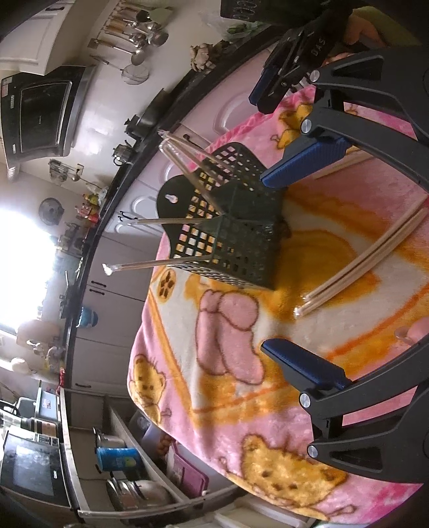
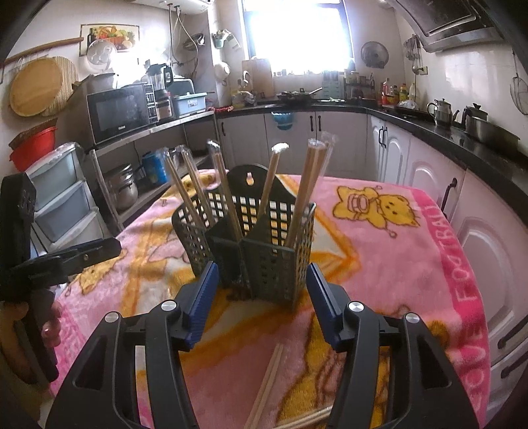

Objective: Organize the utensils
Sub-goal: 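Pull both open tools back and lower them toward the remaining chopsticks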

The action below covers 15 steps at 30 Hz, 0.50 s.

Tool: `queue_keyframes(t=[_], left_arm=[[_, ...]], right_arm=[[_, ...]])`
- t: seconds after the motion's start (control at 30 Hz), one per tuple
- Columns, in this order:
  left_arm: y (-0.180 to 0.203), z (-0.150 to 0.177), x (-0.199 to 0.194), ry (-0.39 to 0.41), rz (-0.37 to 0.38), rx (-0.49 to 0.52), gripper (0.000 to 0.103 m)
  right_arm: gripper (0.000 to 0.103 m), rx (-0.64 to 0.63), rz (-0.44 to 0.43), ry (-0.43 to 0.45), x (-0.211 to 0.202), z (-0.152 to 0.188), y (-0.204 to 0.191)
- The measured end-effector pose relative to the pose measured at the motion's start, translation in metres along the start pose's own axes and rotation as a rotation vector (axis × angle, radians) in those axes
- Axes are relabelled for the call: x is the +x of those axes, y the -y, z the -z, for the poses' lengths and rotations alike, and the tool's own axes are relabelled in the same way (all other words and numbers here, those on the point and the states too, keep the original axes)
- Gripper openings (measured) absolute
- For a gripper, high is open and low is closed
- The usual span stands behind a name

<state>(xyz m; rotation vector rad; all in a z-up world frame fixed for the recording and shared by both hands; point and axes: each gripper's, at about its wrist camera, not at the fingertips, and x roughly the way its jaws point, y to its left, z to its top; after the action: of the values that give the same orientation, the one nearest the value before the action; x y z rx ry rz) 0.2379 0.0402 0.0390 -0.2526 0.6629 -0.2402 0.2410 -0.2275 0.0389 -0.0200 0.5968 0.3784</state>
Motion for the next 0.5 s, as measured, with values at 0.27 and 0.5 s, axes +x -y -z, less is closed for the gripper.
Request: queue_keyframes(t=[0.27,0.5], left_arm=[[-0.002,0.02,0.005,-0.051,0.001,-0.001,0.084],[0.001,0.039,0.014,-0.119,0.011,0.01,0.077]], right_arm=[[0.053,0.002,0.005,-0.035,-0.001,0.019,0.003],[0.053,0.012,0.006,-0.063,-0.002,0.035,0.006]])
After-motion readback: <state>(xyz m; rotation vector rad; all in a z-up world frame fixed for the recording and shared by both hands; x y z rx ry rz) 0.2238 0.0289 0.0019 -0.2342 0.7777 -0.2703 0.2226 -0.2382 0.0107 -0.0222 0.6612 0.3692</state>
